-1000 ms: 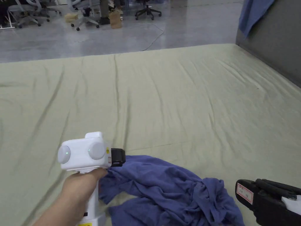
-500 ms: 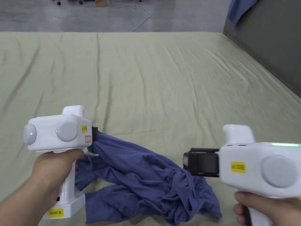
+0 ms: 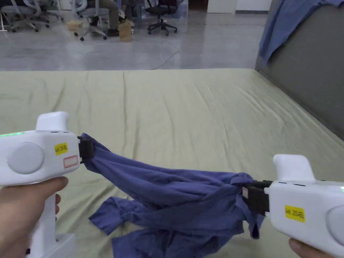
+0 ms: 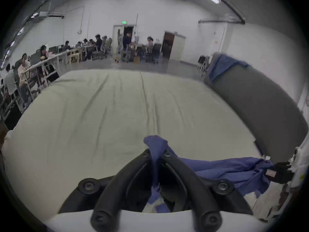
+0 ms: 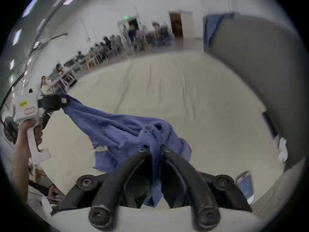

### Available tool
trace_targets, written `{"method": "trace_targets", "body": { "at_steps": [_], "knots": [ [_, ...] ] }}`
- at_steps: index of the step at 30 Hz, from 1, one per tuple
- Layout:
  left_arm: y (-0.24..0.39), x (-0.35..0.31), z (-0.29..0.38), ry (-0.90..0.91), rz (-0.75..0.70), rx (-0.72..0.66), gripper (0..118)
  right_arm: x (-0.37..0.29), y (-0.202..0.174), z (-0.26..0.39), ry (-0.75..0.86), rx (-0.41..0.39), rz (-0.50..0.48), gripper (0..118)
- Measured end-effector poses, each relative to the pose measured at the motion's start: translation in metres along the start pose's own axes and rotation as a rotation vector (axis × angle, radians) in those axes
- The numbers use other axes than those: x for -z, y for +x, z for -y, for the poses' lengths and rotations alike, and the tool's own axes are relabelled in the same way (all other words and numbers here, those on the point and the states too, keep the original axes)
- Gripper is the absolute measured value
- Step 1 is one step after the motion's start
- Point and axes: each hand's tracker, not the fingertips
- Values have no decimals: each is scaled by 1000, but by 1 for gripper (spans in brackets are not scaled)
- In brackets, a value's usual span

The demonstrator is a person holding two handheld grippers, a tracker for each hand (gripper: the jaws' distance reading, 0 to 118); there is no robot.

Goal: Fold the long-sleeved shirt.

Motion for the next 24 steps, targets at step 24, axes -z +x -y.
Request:
{"method": "trace_targets", "body": {
  "at_steps": [24],
  "knots": [
    [-5, -105, -293, 476, -197, -106, 3, -41, -51, -386, 331, -171, 133, 6]
  ]
}}
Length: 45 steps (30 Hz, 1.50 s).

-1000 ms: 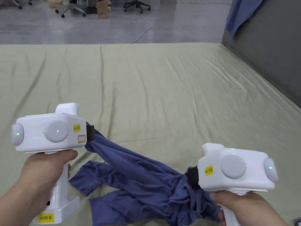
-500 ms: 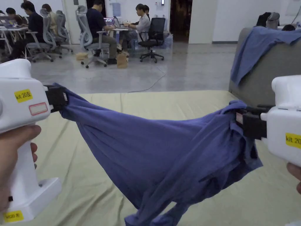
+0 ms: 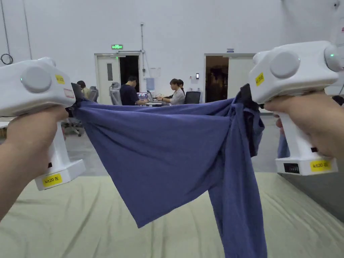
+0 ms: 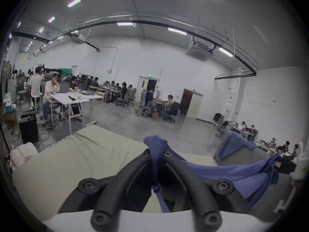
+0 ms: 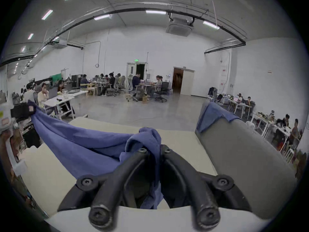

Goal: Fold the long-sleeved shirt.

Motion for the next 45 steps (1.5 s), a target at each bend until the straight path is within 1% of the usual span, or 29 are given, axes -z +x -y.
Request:
{"method": "trace_targets", "body": {
  "at_steps": [1, 4, 6, 9, 10, 12, 14, 16, 18, 20, 21, 23, 24, 25, 26, 27, 28, 29, 30, 32, 35, 37, 39, 40, 42, 43, 45],
  "knots": [
    [-1, 6, -2, 24, -2, 6, 3, 10, 0, -6, -12, 13, 9, 6],
    [-4, 35, 1, 7, -15, 29, 3, 44, -1, -14, -56, -11, 35, 6],
    [-8, 56, 10, -6, -50, 44, 3, 66, -4, -8, -79, -29, 53, 6],
    [-17, 85, 44, -47, -49, 46, 3, 104, -12, 25, -135, -98, 48, 6],
    [-20, 94, 60, -75, -56, 67, 3, 117, -16, 42, -162, -115, 56, 6],
    [-24, 106, 107, -157, -83, 123, 3, 149, -22, 86, -234, -155, 36, 6],
    [-35, 122, 158, -237, -85, 147, 3, 179, -29, 139, -308, -173, 40, 6],
    [-45, 128, 215, -330, -94, 160, 3, 201, -35, 196, -396, -156, 25, 6],
    [-58, 128, 278, -438, -102, 167, 3, 220, -36, 258, -494, -124, -17, 6],
    [-71, 118, 329, -522, -100, 155, 3, 224, -39, 312, -570, -143, -42, 6],
    [-77, 107, 355, -551, -119, 134, 3, 223, -40, 337, -602, -164, -48, 6],
    [-86, 81, 396, -607, -134, 132, 3, 207, -40, 377, -635, -167, -78, 6],
    [-96, 68, 408, -616, -114, 112, 3, 194, -37, 394, -646, -147, -99, 6],
    [-103, 54, 417, -634, -118, 75, 3, 182, -34, 406, -662, -110, -134, 6],
    [-112, 35, 428, -647, -113, 25, 3, 162, -31, 420, -671, -105, -167, 6],
    [-118, 19, 433, -675, -108, 15, 3, 144, -28, 431, -654, -116, -166, 6],
    [-128, 7, 435, -695, -93, 5, 3, 129, -27, 438, -642, -137, -167, 6],
    [-133, -13, 440, -679, -97, 4, 3, 110, -28, 446, -629, -202, -176, 6],
    [-134, -32, 443, -689, -97, 20, 3, 86, -30, 452, -614, -249, -178, 6],
    [-139, -60, 448, -716, -75, 69, 3, 54, -30, 463, -611, -280, -209, 6],
    [-139, -103, 460, -750, -62, 93, 3, 11, -32, 483, -649, -276, -254, 6],
    [-142, -124, 465, -760, -65, 95, 3, -7, -34, 496, -689, -327, -270, 6],
    [-146, -143, 469, -768, -65, 86, 3, -22, -34, 511, -725, -376, -262, 6],
    [-149, -149, 471, -774, -67, 82, 3, -25, -33, 517, -744, -382, -261, 6],
    [-154, -155, 477, -787, -82, 71, 3, -28, -29, 529, -781, -354, -280, 6],
    [-156, -155, 481, -801, -94, 50, 6, -27, -28, 534, -795, -337, -285, 7],
    [-159, -151, 491, -850, -106, -37, 10, -21, -29, 546, -829, -325, -289, 12]
  ]
}}
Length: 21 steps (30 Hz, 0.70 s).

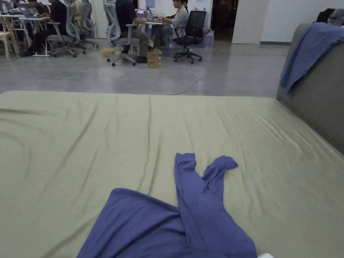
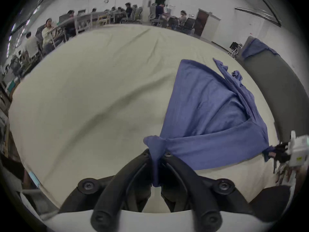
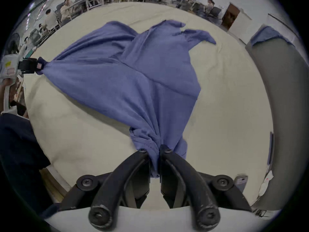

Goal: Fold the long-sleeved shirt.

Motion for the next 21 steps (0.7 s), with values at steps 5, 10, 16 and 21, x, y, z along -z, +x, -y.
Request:
{"method": "trace_targets", "body": {
  "at_steps": [5, 10, 16, 21],
  "knots": [
    [-8, -9, -14, 13, 19, -145, 56, -15, 22, 4, 62, 194, -36, 57],
    [-2, -86, -7, 213, 61, -26, 117, -110, 21, 17, 305, 240, -16, 87],
    [9, -95, 45, 84, -129, 198, 0, -153, -1, 36, 370, 344, -109, 0],
    [-25, -59, 30, 102, -40, 17, 91, -151, -13, 35, 380, 346, -123, 0]
  ]
}}
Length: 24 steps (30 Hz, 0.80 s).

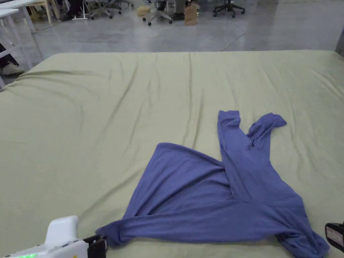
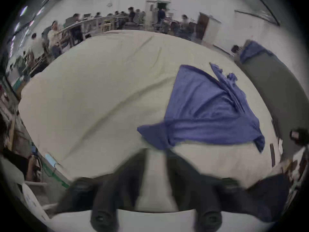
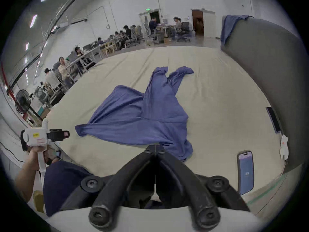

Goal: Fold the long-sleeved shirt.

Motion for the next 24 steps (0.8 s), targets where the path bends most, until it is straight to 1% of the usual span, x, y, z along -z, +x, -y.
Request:
{"method": "trace_targets", "body": {
  "at_steps": [1, 2, 4, 5, 6, 7, 8, 10, 11, 12, 13, 14, 15, 16, 17, 18, 19, 20, 21, 22, 23, 24],
  "knots": [
    [-3, 11, -6, -1, -13, 4, 117, 1, 0, 0, -3, 8, 3, 0],
    [-6, 29, -11, -9, -54, 12, 117, 3, 0, 0, -6, 15, 4, 0],
    [-5, 50, -19, 2, -77, 31, 114, 7, 4, -1, -16, 33, 9, 0],
    [-2, 66, -22, -26, -85, 85, 114, 11, 5, -1, -27, 42, 23, 0],
    [6, 71, -21, -35, -80, 104, 113, 13, 5, -2, -32, 41, 28, 0],
    [11, 81, -19, -44, -75, 133, 101, 17, 6, -5, -42, 36, 33, 0],
    [15, 92, -17, -62, -73, 180, 94, 24, 12, -7, -54, 26, 35, 0],
    [28, 102, -10, -81, -89, 281, 77, 38, 18, -21, -87, 12, 53, 0],
    [32, 97, -9, -45, -73, 269, 61, 45, 22, -29, -90, 12, 57, 0],
    [35, 90, -12, -36, -89, 265, 45, 54, 30, -37, -95, 10, 65, 0],
    [35, 83, -17, -44, 4, 239, 1, 63, 34, -46, -99, 4, 71, 0],
    [49, 65, -18, -19, 20, 197, 1, 79, 40, -57, -110, -12, 70, 0],
    [49, 57, -20, -4, 33, 184, 1, 95, 44, -68, -126, -30, 75, 18],
    [48, 53, -23, -10, 26, 196, 1, 110, 52, -75, -142, -43, 86, 69],
    [46, 48, -26, 6, 29, 190, 1, 134, 56, -83, -176, -53, 94, 110],
    [51, 36, -29, 17, 31, 179, 1, 157, 60, -88, -215, -71, 121, 118],
    [50, 33, -31, 18, 40, 168, 1, 171, 63, -90, -181, -44, 93, 117],
    [49, 30, -33, 20, 45, 161, 1, 189, 70, -92, -238, -101, 145, 117],
    [49, 28, -35, 23, 47, 155, 1, 208, 75, -92, -290, -100, 192, 117],
    [51, 25, -37, 24, 46, 154, 1, 222, 78, -92, -332, -100, 212, 116],
    [52, 23, -38, 27, 42, 154, 1, 236, 83, -91, -378, -92, 212, 110],
    [53, 22, -39, 30, 38, 152, 1, 252, 74, -96, -412, -65, 201, 89]
  ]
}}
